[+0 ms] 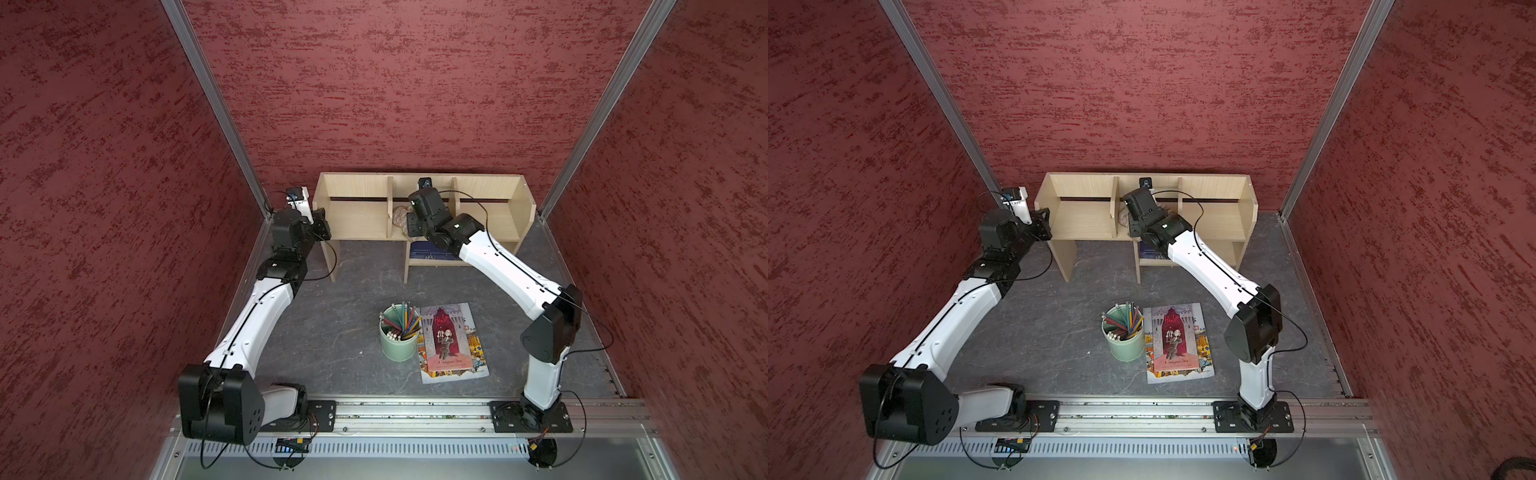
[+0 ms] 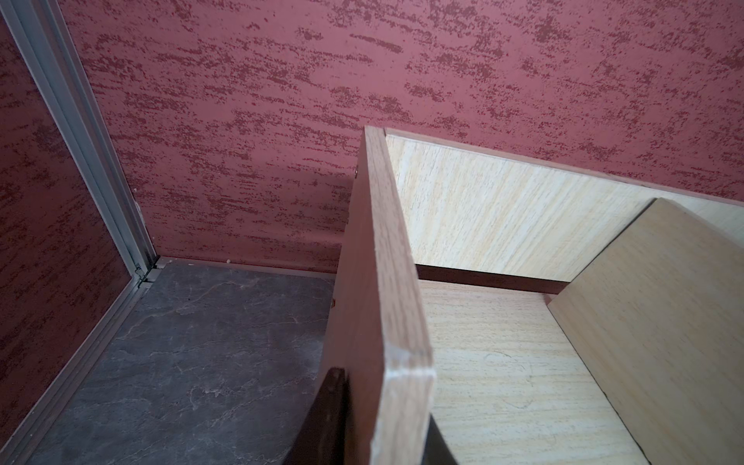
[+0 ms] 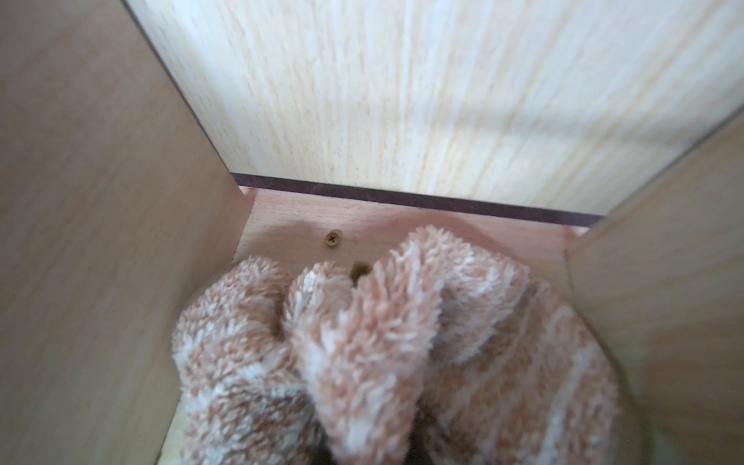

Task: Wipe the bookshelf clean with a cloth
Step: Wipe the dust from the shelf.

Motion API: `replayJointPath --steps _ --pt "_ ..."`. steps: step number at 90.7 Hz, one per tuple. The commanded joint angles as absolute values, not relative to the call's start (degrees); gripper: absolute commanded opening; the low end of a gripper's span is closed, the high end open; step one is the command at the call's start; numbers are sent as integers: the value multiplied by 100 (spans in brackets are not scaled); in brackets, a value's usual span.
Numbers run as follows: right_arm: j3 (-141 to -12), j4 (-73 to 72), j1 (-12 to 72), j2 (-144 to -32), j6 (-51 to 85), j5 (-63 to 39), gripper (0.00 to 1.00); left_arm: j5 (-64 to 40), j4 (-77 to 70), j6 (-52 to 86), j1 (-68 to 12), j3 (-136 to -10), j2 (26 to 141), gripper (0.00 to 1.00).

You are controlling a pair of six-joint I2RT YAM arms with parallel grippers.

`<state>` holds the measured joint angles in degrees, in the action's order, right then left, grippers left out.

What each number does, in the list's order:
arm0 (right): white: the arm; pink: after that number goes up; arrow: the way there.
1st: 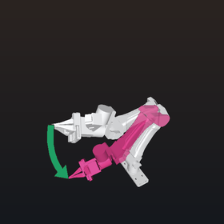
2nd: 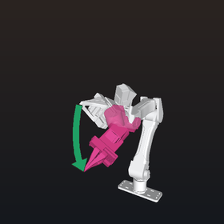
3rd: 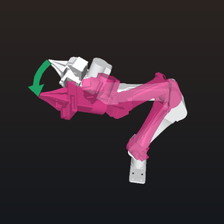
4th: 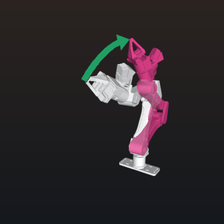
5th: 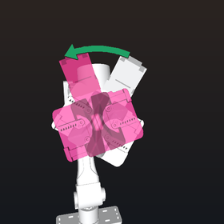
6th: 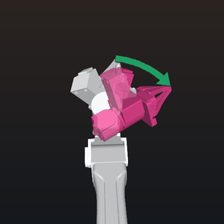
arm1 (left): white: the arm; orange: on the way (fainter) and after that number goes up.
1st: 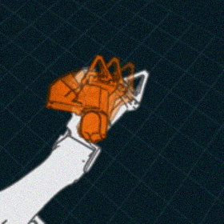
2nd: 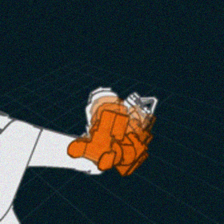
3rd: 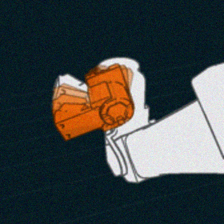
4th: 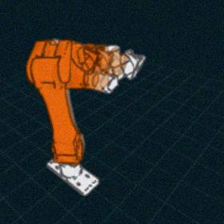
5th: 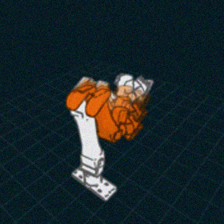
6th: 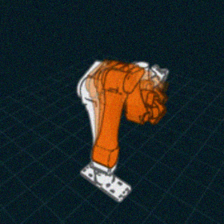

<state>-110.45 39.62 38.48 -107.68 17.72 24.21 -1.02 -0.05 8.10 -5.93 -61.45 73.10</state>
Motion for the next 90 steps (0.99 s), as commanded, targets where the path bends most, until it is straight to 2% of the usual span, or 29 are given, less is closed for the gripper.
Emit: replayJointPath --steps 1,13,24,48,63,72,90 --pt "-10905 3783 3875 -10505 1635 2288 0 -932 42 1317 -756 -6146 7260 0" --pt "-11177 3600 3889 -10680 1619 1436 0 -958 44 1327 -755 -6145 7282 0" --pt "-11843 3620 3898 -11053 1684 1304 0 -933 54 1317 -756 -6144 7264 0" --pt "-13109 3466 3889 -11715 1473 2517 0 -924 54 1301 -787 -6146 7225 0" --pt "-13738 3898 3894 -11998 1370 3832 0 -925 53 1309 -774 -6144 7220 0" --pt "-13674 4182 3881 -11958 1433 4350 0 -923 55 1306 -775 -6148 7222 0" --pt "-12772 4355 3876 -11471 1785 4489 0 -915 69 1297 -765 -6151 7237 0"
